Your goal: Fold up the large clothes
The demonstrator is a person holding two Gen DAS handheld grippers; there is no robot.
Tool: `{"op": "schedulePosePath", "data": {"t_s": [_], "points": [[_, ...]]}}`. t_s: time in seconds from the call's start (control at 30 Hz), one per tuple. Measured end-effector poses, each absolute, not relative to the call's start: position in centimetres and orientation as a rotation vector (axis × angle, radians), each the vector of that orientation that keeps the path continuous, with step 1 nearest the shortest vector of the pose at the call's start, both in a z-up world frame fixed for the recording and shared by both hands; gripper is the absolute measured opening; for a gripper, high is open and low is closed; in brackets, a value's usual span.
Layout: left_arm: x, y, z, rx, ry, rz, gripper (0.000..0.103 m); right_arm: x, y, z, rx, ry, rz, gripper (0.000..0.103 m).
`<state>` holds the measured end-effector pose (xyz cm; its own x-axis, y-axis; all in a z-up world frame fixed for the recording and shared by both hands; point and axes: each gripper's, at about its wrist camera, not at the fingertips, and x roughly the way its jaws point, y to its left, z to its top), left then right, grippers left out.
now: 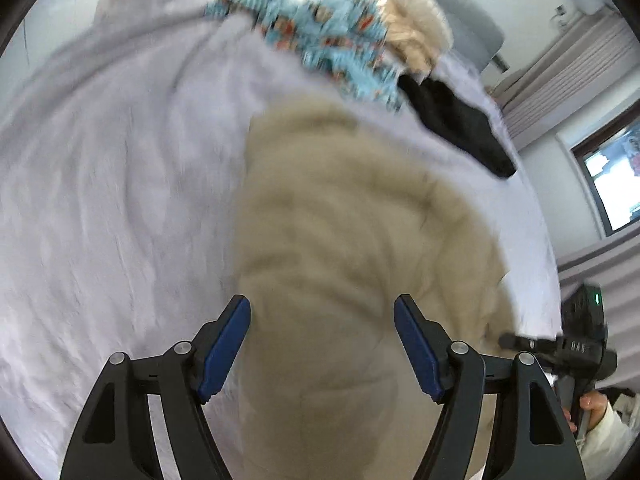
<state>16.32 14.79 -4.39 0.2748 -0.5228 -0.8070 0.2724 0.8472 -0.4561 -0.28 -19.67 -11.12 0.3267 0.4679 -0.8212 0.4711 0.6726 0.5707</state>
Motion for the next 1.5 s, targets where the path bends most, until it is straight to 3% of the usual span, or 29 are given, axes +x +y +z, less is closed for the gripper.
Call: {"op": "schedulePosePath", "data": {"t_s": [0.17,0.37,0.47,0.6,0.63,0.67,0.7,0.77,0.97,1.13,1.3,1.5], "points": [[19.3,12.5,-2.5,-0.133,1.083,-0.565,0.074,-3.8,-21.3,-6.8,0.885,1.178,-0.063,0.071],[19.4,6.4,-6.3,0.051,1.12,-0.581,0.074,-1.7,-15.6,-4.7,0.848,1.154,0.038,0.071],[19.3,6.0,-6.3,0.064,1.113,-0.587,0.074,0.3,-14.6,-6.1,0.842,1.161,0.029,0.071],[21.3,7.9,-6.8,-0.015,1.153,-0.56,0.074,2.2,-16.6,-11.5,1.1,1.196,0.007,0.07],[21.9,8.3,-7.2,-0.032,1.168,-0.545,0.074,2.5,-16.3,-12.5,1.141,1.204,0.014,0.056],[22.3,8.7,-7.5,-0.04,1.181,-0.532,0.074,2.9,-16.0,-13.2,1.173,1.212,0.033,0.025],[22.6,8.9,-7.9,-0.044,1.196,-0.526,0.074,3.0,-15.7,-13.4,1.177,1.217,0.056,0.012],[22.5,8.6,-8.2,-0.028,1.202,-0.524,0.075,3.6,-14.6,-12.8,1.134,1.212,0.071,0.007],[19.0,3.4,-7.7,0.159,1.151,-0.595,0.075,3.0,-13.5,-12.8,0.792,1.304,-0.024,0.006],[17.4,1.2,-8.4,0.267,1.111,-0.567,0.076,1.2,-15.3,-14.5,0.91,1.318,-0.079,0.006],[17.7,3.2,-7.0,0.223,1.123,-0.537,0.076,-0.1,-13.6,-9.2,0.75,1.274,-0.058,0.007],[14.4,10.0,-4.0,0.153,1.091,-0.499,0.076,-2.2,-10.6,-5.5,0.746,1.227,0.154,0.007]]}}
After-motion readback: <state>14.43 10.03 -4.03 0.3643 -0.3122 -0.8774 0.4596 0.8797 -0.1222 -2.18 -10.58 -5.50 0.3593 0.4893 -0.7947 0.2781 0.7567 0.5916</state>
